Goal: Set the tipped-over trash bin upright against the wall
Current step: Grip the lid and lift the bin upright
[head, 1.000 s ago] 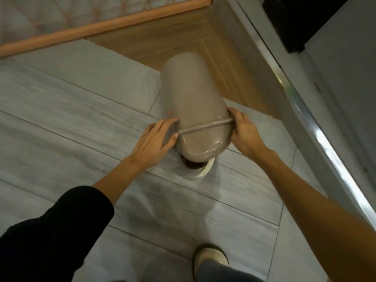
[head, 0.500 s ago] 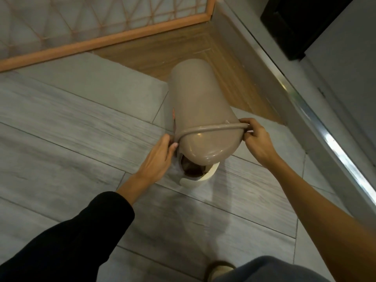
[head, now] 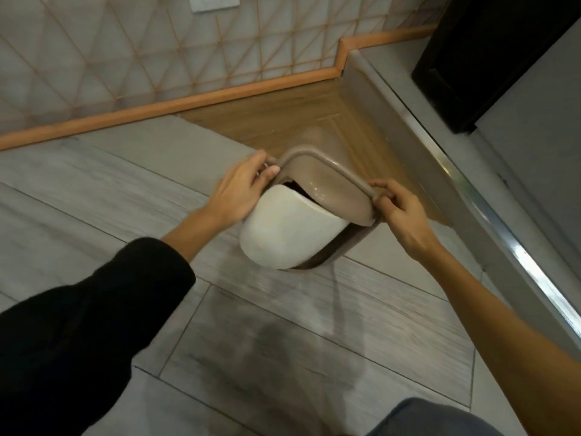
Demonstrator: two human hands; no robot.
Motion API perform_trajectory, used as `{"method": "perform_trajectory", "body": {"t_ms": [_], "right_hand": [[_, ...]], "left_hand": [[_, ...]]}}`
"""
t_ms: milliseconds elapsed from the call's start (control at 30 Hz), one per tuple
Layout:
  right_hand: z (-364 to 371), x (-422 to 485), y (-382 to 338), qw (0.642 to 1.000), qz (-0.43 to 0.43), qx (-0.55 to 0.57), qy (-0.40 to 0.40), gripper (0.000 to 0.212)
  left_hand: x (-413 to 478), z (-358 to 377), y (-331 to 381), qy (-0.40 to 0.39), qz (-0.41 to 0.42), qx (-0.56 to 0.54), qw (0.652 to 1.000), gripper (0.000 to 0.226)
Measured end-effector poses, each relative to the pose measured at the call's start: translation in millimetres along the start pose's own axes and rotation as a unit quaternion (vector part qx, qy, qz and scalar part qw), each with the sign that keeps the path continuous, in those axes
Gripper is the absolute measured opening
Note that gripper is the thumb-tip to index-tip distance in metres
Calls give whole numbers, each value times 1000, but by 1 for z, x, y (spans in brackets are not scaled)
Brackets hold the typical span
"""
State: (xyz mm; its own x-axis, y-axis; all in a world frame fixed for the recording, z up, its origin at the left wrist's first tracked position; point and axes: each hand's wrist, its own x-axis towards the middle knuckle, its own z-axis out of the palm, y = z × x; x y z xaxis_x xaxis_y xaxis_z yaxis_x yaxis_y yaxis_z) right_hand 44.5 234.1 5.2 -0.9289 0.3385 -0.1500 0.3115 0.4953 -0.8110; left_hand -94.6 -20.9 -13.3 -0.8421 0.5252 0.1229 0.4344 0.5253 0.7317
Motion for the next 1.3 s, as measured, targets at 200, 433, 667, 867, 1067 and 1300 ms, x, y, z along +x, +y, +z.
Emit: {"method": "perform_trajectory", "body": {"t_ms": [200,433,667,867,1067,1300], "right_hand": [[-4,7,-22,997,-19,73,-17,27],[-3,19,-34,988,24,154,-21,27],[-3,31,-53,978,70,195,-23,26],[1,44,-64,970,108,217,-22,25],[15,50,-74,962,137,236,-16,28],[34,39,-76,957,143,248,-37,27]], "left_hand": [[43,-51,28,-39,-27,2,999,20],[59,-68,50,-63,-155,-93,981,43],[26,-69,47,7,-257,-150,955,58],[-1,-53,36,39,-367,-351,860,69],[-5,-49,43,63,-371,-375,847,81],[-17,-69,35,74,-363,-333,867,86]]}}
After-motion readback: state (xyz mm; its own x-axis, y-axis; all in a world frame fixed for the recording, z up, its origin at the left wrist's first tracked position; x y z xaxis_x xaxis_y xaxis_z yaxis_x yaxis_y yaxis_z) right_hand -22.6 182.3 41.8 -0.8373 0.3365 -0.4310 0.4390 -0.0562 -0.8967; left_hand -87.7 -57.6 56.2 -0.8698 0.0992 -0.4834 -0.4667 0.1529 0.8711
